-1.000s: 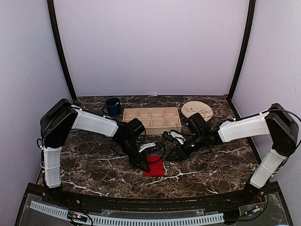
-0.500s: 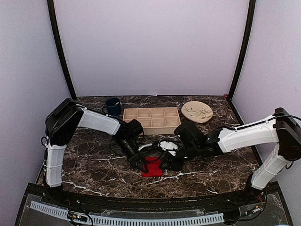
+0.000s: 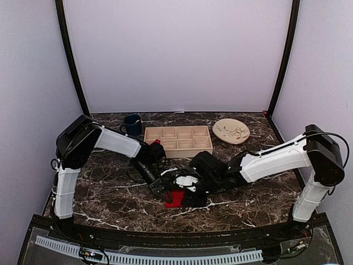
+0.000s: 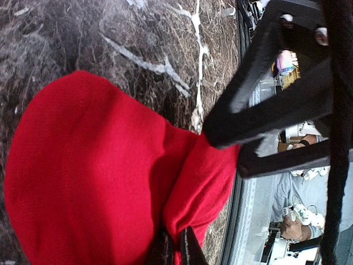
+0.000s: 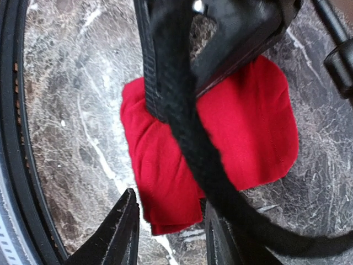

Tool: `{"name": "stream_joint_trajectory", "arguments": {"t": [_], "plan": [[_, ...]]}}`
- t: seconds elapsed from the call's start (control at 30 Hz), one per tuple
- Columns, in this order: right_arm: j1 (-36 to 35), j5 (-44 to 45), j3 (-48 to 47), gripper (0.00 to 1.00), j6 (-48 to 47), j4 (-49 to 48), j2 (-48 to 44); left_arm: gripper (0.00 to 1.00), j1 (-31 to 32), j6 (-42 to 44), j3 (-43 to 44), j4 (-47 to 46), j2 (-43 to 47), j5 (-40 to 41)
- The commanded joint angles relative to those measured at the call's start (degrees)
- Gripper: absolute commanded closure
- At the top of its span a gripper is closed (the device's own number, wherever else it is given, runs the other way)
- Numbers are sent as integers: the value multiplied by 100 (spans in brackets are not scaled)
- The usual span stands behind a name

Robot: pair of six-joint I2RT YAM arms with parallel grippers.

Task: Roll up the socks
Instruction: Roll the sock at the center of the board.

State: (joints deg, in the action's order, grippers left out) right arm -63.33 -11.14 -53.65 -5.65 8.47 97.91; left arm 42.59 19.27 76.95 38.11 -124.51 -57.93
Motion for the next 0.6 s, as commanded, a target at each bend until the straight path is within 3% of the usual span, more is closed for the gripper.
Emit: {"name": "stream_joint_trajectory", "arguments": {"t": [0.0,0.33,0.57], "plan": [[-61,92,-217,61,-164,43,201,100,-61,173,86,276,-142,73],[-69,-9,-291,59,-293,62,394,100,-106,192,92,259,-193,-30],[-74,-343,-367,71,-360,112,591,100,-124,191,94,259,-221,-44]]}}
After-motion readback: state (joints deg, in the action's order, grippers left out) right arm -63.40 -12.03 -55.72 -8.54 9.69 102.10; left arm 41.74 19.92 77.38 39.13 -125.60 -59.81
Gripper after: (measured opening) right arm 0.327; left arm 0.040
